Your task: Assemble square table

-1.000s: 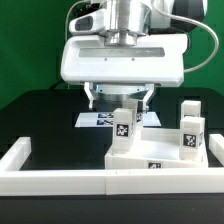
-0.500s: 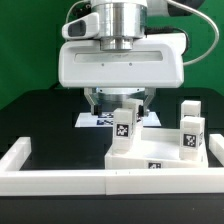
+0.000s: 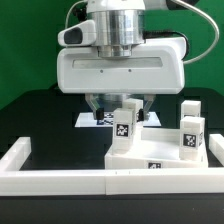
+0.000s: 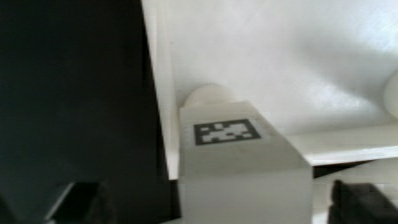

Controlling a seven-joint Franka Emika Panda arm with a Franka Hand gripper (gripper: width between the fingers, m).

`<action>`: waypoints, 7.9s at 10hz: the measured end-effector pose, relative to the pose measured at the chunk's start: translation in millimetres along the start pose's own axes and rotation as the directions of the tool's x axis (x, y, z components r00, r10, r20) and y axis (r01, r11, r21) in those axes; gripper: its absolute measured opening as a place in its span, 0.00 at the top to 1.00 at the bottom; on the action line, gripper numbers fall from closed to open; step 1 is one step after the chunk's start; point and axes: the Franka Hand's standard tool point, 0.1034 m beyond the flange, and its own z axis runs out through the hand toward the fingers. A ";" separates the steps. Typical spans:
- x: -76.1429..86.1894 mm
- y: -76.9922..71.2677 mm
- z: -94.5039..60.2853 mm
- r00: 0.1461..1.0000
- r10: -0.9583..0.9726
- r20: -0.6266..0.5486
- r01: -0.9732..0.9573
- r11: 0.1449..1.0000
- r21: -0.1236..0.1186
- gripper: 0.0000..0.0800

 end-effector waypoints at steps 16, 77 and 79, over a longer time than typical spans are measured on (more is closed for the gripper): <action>-2.1 -19.4 2.6 0.596 0.803 -0.028 -0.802 0.596 0.041 0.63; -6.1 -34.9 7.7 0.946 0.320 -0.058 -0.319 0.948 0.022 0.19; -6.6 -37.4 7.8 0.972 0.228 -0.059 -0.227 0.974 0.018 0.19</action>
Offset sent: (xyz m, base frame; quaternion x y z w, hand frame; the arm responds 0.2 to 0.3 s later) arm 0.0000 0.0000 0.0000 0.0000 0.0000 0.0000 1.0000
